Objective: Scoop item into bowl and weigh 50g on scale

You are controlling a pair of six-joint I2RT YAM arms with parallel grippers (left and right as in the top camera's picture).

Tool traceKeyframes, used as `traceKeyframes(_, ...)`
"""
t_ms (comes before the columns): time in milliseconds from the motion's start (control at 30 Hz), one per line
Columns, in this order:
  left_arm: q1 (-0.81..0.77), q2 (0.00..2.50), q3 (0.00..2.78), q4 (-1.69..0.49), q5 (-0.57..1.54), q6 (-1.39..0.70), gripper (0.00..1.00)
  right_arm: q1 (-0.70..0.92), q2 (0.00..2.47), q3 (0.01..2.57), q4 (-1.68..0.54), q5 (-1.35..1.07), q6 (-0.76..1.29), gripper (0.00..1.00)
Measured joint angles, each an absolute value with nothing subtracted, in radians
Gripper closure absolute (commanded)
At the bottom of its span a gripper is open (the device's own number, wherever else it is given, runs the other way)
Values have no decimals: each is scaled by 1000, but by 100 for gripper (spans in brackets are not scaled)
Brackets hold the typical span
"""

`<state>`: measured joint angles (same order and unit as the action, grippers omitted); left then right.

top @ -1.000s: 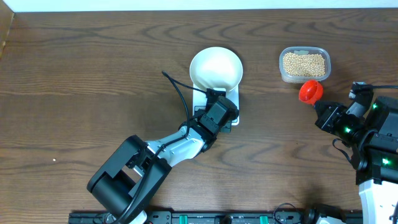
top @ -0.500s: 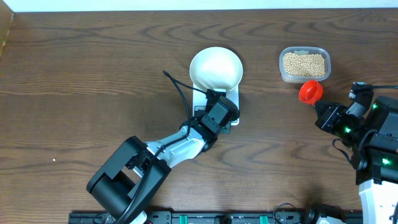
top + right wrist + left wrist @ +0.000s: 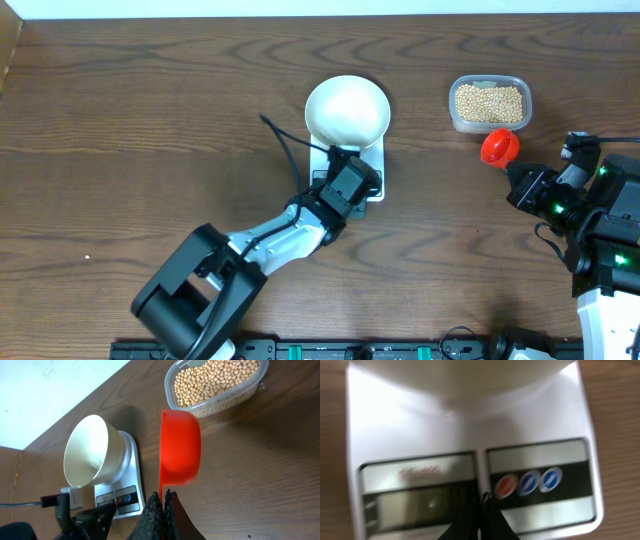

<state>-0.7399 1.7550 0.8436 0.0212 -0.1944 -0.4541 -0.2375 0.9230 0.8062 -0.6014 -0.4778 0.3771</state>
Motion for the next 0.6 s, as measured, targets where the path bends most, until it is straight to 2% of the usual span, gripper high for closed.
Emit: traceKeyframes(600, -734, 1707, 825, 94, -170, -417, 93, -237, 923, 806, -601, -477, 377, 99)
